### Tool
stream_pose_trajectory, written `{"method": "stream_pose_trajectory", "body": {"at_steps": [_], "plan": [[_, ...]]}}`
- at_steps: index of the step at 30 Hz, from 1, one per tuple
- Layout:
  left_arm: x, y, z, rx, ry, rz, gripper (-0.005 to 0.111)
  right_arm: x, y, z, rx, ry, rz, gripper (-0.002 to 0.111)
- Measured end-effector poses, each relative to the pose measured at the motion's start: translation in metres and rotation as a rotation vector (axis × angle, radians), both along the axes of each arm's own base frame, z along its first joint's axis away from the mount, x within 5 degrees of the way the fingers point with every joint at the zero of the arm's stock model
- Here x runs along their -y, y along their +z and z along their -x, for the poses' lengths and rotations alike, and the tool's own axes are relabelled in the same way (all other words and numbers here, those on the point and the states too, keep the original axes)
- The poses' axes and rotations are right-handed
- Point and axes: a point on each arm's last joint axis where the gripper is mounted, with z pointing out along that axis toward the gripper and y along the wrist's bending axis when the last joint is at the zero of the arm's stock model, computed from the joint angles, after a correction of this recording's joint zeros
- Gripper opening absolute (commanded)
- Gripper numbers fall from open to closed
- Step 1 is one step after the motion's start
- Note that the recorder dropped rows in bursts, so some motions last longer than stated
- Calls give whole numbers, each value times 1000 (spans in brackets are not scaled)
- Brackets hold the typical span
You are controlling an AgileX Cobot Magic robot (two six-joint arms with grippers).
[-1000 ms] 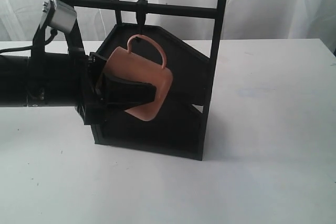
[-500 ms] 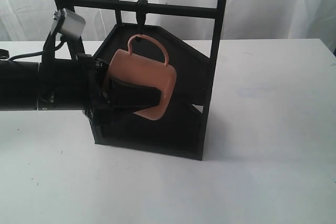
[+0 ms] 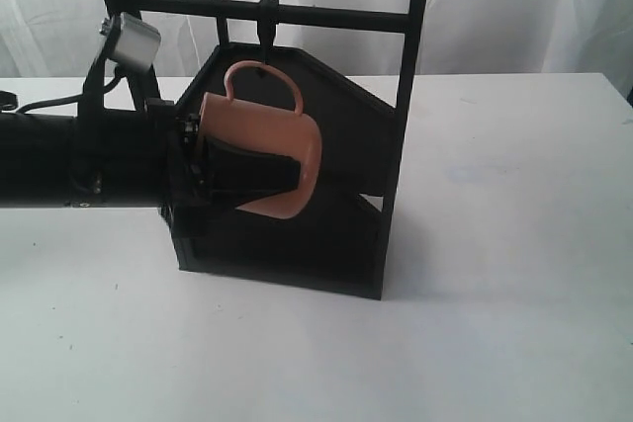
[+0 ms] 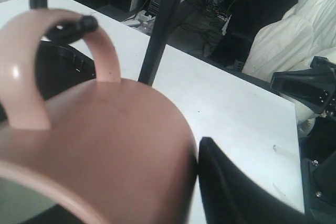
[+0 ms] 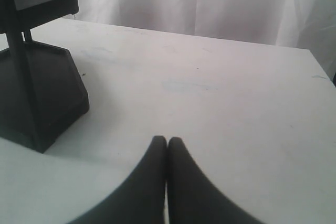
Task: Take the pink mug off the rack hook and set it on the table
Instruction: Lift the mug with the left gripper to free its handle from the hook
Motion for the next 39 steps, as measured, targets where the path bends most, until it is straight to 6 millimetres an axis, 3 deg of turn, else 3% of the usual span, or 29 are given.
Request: {"method": "stream_pose_trajectory", "body": {"at_steps": [28,39], "plan": [[2,5,3,81,-59,13,0,0,0,0,-3,-3,-16,0],[5,24,-5,155,-63,25,0,0,0,0,-4,-3,-18,0]]}}
